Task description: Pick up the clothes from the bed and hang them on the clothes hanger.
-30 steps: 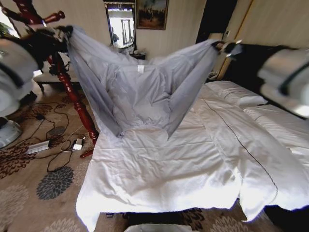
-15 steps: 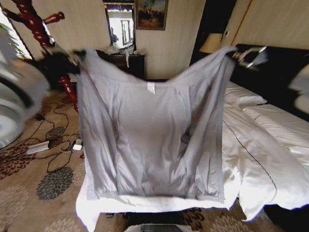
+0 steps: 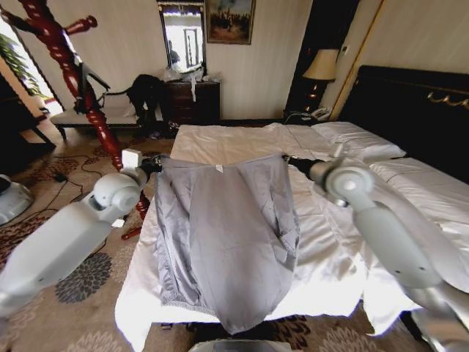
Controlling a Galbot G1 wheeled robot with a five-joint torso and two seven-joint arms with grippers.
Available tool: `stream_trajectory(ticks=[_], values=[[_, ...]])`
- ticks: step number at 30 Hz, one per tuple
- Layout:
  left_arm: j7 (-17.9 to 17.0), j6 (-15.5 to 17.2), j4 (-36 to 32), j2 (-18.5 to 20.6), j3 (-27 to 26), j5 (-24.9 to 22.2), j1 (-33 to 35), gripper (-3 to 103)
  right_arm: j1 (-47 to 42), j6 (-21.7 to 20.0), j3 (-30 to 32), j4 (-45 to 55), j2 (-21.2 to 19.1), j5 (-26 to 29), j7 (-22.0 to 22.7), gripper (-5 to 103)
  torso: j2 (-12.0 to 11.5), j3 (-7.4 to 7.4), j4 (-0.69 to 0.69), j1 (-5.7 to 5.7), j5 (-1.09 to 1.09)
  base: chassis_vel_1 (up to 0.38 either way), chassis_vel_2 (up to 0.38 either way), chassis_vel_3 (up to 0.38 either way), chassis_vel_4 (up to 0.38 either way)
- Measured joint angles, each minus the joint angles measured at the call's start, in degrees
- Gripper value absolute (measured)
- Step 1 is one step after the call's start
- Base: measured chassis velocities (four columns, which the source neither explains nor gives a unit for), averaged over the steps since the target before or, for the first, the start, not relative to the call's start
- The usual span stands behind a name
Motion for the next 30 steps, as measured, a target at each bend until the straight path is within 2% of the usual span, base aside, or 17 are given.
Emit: stream_trajectory(ticks=[1, 5, 6, 9, 11, 14, 16, 19, 22, 24, 25, 27, 29, 30], values=[[0.0, 0.0, 0.0, 0.0, 0.0, 0.0, 0.0, 0, 0.0, 0.0, 0.0, 0.0, 0.0, 0.0, 0.0, 1, 0.0, 0.00, 0.00, 0.00, 0.00, 0.000, 0.000, 0.000, 0.000], [3.9, -1.6, 11.1, -5.0, 4.4, 4.9, -6.6, 0, 7.0, 2.1, -4.9, -12.3, 5.4, -7.4, -2.8, 1, 0.0, -0.01, -0.07, -0.01, 0.06, 0.000, 0.000, 0.000, 0.000], [3.9, -1.6, 11.1, -5.0, 4.4, 4.9, -6.6, 0, 7.0, 2.1, -4.9, -12.3, 5.4, -7.4, -2.8, 1, 0.0, -0.01, -0.07, -0.01, 0.06, 0.000, 0.000, 0.000, 0.000], [4.8, -2.5, 15.8, -7.2, 5.7, 7.7, -7.7, 0, 7.5, 3.3, -6.5, -15.8, 6.6, -12.7, -4.2, 1, 0.0, -0.01, 0.01, -0.01, 0.02, 0.000, 0.000, 0.000, 0.000], [4.8, -2.5, 15.9, -7.7, 5.8, 8.3, -7.1, 0, 6.5, 3.6, -6.7, -15.8, 6.3, -13.8, -4.5, 1, 0.0, -0.02, 0.03, -0.01, 0.01, 0.000, 0.000, 0.000, 0.000], [3.8, -2.4, 12.9, -7.7, 5.9, 9.1, -3.7, 0, 2.5, 3.8, -6.6, -13.6, 4.6, -14.9, -4.6, 1, 0.0, -0.02, -0.08, -0.03, 0.04, 0.000, 0.000, 0.000, 0.000], [3.1, -2.3, 11.2, -7.4, 5.8, 9.2, -2.2, 0, 0.9, 3.8, -6.3, -12.1, 3.9, -14.8, -4.4, 1, 0.0, -0.03, -0.10, -0.04, 0.05, 0.000, 0.000, 0.000, 0.000], [1.4, -1.7, 7.9, -6.9, 5.8, 9.0, 0.6, 0, -2.6, 3.8, -5.5, -6.7, 2.4, -13.3, -3.8, 1, 0.0, -0.03, -0.01, -0.04, 0.03, 0.000, 0.000, 0.000, 0.000], [0.4, -1.5, 6.8, -7.6, 6.5, 8.9, 1.8, 0, -4.3, 3.9, -5.9, -3.6, 1.9, -12.7, -3.6, 1, 0.0, -0.05, 0.01, -0.06, 0.02, 0.000, 0.000, 0.000, 0.000], [0.2, -1.5, 6.8, -7.9, 6.8, 9.0, 1.9, 0, -4.5, 4.0, -6.3, -3.4, 2.0, -12.7, -3.6, 1, 0.0, -0.04, 0.00, -0.06, 0.02, 0.000, 0.000, 0.000, 0.000], [-0.2, -1.5, 7.3, -8.8, 7.2, 9.3, 1.9, 0, -4.8, 4.3, -6.8, -3.5, 2.3, -13.1, -3.7, 1, 0.0, -0.04, -0.05, -0.06, 0.03, 0.000, 0.000, 0.000, 0.000], [-0.9, -1.8, 9.4, -11.6, 7.9, 10.0, 2.0, 0, -4.8, 5.3, -8.1, -6.4, 4.0, -14.5, -4.8, 1, 0.0, -0.03, -0.07, -0.05, 0.03, 0.000, 0.000, 0.000, 0.000], [-1.0, -2.0, 10.2, -12.2, 7.9, 10.3, 1.9, 0, -4.6, 5.6, -8.4, -7.4, 4.6, -14.9, -5.1, 1, 0.0, -0.03, -0.08, -0.04, 0.03, 0.000, 0.000, 0.000, 0.000], [-1.0, -2.6, 12.3, -13.7, 8.0, 11.1, 1.8, 0, -3.9, 6.5, -9.2, -10.0, 6.5, -16.4, -5.9, 1, 0.0, -0.03, -0.07, -0.04, 0.03, 0.000, 0.000, 0.000, 0.000]])
